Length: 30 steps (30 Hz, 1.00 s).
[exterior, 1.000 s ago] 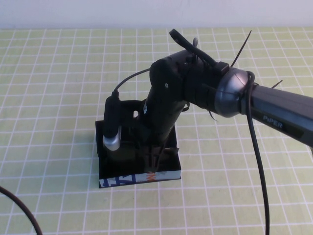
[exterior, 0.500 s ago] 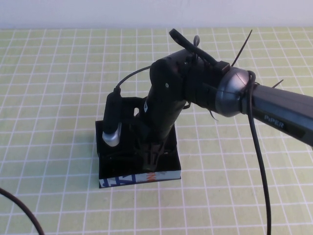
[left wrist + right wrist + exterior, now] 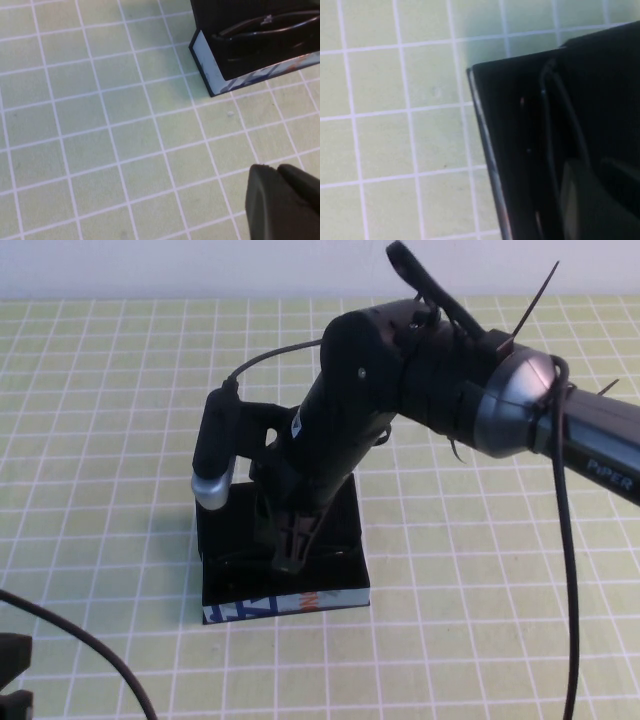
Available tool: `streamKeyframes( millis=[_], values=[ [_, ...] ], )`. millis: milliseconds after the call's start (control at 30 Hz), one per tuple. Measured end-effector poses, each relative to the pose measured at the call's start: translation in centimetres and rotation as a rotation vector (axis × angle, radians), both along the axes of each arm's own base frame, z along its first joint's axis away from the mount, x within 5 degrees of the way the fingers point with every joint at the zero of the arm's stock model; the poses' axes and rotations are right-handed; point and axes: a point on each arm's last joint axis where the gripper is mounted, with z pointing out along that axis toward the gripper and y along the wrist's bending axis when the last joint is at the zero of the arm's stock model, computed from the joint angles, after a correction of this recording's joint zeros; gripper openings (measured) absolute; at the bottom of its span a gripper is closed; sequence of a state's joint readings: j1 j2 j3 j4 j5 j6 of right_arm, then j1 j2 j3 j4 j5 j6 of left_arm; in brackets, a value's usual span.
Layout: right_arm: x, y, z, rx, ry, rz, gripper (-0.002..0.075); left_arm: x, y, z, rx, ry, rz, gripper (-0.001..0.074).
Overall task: Return glasses to glasses case
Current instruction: Place the glasses in the glasses case
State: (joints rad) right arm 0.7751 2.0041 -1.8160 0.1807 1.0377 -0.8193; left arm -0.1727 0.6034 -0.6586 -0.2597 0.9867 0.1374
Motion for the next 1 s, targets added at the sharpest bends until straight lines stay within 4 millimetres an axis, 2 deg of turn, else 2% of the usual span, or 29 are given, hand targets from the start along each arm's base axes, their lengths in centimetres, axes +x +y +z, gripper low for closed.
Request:
streamKeyframes(
  millis=[133, 233, 400, 767, 900, 1000],
  values=[
    [0.3, 0.4, -1.9, -0.035, 0.04, 0.018, 0.005, 0.0, 0.0, 0.0, -0.001, 0.006, -0.003, -0.0003],
    [0.5, 0.5, -3.1, -0.067, 0.064, 0.025, 0.0081, -0.1, 0.0, -0.1, 0.003, 0.019, -0.009, -0.0003],
    [0.7, 0.6, -4.0, -0.088, 0.068, 0.028, 0.012, -0.2, 0.0, -0.2, 0.005, 0.026, -0.01, -0.0003],
    [1.5, 0.9, -6.2, -0.106, 0.085, 0.015, 0.0125, -0.2, 0.0, -0.2, 0.006, 0.031, -0.012, -0.0003],
    [2.0, 0.5, -6.6, -0.113, 0.09, 0.004, 0.0092, -0.2, 0.0, -0.2, 0.006, 0.034, -0.013, -0.0003],
    [2.1, 0.4, -6.6, -0.112, 0.088, 0.001, 0.0024, -0.3, 0.0, -0.2, 0.007, 0.038, -0.014, -0.0003]
  ],
)
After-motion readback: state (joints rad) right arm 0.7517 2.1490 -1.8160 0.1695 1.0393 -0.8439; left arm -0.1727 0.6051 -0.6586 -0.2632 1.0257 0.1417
